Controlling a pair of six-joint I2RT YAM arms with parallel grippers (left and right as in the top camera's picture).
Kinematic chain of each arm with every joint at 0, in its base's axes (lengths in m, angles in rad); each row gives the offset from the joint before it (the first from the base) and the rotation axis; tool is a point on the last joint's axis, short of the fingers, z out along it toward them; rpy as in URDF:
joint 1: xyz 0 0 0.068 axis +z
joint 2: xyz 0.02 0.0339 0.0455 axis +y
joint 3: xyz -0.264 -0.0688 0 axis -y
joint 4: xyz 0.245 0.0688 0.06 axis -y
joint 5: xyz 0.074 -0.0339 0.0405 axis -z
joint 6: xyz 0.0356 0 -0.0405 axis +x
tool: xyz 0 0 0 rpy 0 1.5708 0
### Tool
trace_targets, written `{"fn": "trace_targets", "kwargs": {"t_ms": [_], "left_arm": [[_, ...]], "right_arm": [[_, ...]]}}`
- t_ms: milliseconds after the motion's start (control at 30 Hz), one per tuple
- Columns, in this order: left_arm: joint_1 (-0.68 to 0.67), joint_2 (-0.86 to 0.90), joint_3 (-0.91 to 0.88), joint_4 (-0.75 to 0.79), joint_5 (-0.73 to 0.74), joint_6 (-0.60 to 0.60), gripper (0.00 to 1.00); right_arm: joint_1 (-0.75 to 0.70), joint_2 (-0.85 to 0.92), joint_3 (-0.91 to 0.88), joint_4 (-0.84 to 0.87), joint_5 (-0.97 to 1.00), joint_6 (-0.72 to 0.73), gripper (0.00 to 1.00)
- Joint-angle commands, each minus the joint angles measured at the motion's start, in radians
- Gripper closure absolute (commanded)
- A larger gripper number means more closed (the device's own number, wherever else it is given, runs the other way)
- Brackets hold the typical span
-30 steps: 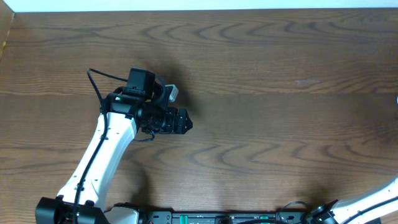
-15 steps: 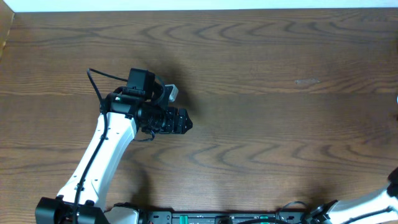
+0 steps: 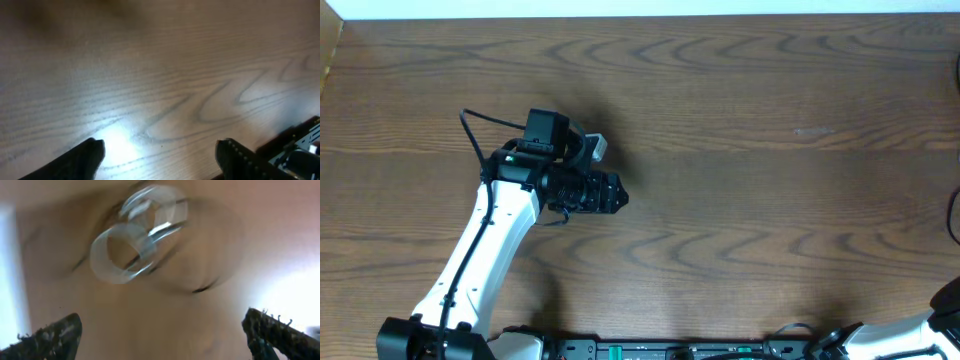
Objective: Untangle cables
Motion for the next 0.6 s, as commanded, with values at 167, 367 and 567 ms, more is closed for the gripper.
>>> {"fn": "trace_targets", "kwargs": {"t_ms": [167, 367, 567], "left_arm": [[0.027, -0.179, 0.020, 0.013, -0.063, -0.013, 0.27], [0.037, -0.417, 0.020, 0.002, -0.188, -0.042, 0.26], [0.037, -0.689, 0.020, -0.040, -0.296, -0.065, 0.20]], "right_arm": [[0.102, -0.047, 0.001, -0.045, -0.636, -0.689, 0.04], [0.222, -0.160, 0.001, -0.105, -0.731, -0.917, 0.05], [0.370, -0.380, 0.001, -0.138, -0.755, -1.012, 0.01]]}}
